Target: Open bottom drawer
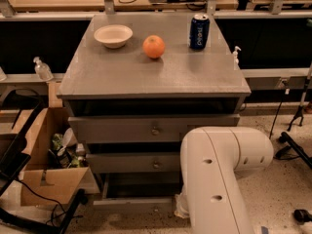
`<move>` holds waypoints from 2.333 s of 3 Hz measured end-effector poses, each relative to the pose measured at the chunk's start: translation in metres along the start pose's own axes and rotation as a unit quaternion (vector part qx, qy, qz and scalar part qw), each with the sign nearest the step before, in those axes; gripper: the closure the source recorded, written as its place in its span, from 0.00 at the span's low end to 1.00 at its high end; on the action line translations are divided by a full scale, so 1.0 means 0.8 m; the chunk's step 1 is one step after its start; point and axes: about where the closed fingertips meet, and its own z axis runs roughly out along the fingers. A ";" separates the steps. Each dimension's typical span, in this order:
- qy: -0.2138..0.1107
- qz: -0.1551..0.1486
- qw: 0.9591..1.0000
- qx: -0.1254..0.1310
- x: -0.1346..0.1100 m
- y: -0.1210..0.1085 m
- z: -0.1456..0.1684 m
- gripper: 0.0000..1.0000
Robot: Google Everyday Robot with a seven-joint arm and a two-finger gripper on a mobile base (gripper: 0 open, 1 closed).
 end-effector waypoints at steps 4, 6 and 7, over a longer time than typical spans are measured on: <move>0.000 0.000 1.000 0.000 0.000 0.000 0.000 0.04; 0.000 0.000 1.000 -0.001 0.000 0.001 0.001 0.00; 0.000 0.000 1.000 -0.002 0.000 0.003 0.002 0.18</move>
Offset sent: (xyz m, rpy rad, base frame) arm 0.0000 0.0000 0.0000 0.0000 0.0000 0.0000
